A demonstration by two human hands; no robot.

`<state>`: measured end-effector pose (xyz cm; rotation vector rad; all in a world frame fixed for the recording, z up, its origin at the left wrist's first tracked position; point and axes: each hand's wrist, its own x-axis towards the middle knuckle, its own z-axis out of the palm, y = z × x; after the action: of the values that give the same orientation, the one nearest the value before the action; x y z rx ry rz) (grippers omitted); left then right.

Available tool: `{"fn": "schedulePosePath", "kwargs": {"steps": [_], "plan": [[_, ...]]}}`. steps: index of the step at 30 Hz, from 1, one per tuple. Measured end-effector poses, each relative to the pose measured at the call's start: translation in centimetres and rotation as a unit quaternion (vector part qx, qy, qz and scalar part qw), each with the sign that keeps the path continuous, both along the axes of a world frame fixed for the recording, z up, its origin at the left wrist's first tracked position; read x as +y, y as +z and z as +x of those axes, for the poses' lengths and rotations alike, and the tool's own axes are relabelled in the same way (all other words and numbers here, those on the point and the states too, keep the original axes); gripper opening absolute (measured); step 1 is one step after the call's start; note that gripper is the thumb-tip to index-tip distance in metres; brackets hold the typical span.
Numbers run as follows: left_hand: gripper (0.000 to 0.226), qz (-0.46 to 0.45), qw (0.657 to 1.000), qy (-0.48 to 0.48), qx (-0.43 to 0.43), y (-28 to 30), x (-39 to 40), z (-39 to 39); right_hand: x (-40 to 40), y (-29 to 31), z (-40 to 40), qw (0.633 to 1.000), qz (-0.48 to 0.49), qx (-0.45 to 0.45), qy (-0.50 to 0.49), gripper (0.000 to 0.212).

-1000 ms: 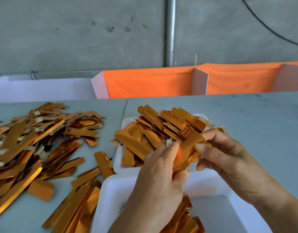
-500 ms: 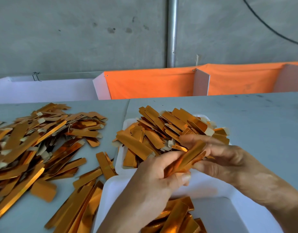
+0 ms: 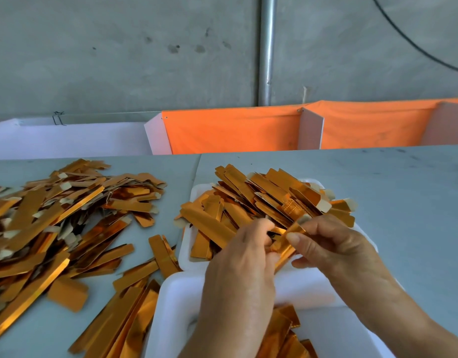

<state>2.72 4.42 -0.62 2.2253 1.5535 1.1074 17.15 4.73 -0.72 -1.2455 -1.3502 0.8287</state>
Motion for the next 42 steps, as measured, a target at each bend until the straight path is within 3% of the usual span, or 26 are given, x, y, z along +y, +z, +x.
{"fn": "schedulePosePath", "kwargs": {"steps": [5,11,15,22,24,29,34,38,42], "plan": [[0.051,-0.002,0.999,-0.036,0.031,0.0,0.0,0.4,-0.2,0.4,0.3,0.999,-0.035,0.041,-0.003,0.008],[0.049,0.002,0.999,-0.038,-0.003,0.0,0.1,0.0,-0.6,0.9,1.1,0.997,-0.018,0.068,0.041,0.027],[0.064,-0.002,0.998,-0.057,0.018,-0.1,-0.2,0.3,-0.6,0.8,1.8,0.997,-0.022,0.059,0.052,0.033],[0.047,0.005,0.999,-0.038,0.009,-0.1,0.0,-0.3,-0.6,1.2,2.6,0.978,-0.076,0.086,0.176,0.021],[0.044,-0.003,0.999,-0.053,0.004,0.1,0.0,-0.4,-0.5,1.3,2.9,0.978,-0.076,0.088,0.174,0.027],[0.044,-0.011,0.995,-0.100,-0.014,0.3,0.1,-0.5,-0.4,1.4,3.1,0.982,-0.033,0.095,0.158,0.019],[0.043,-0.029,0.993,-0.109,-0.018,0.1,0.1,-0.5,-0.3,1.3,3.0,0.975,-0.047,0.128,0.174,0.050],[0.047,-0.058,0.992,-0.096,-0.060,0.2,0.1,-0.7,-0.2,1.2,3.1,0.974,-0.061,0.142,0.167,0.025],[0.051,-0.056,0.991,-0.092,-0.080,0.3,0.0,-0.5,-0.1,1.0,2.9,0.980,-0.050,0.143,0.132,0.021]]}}
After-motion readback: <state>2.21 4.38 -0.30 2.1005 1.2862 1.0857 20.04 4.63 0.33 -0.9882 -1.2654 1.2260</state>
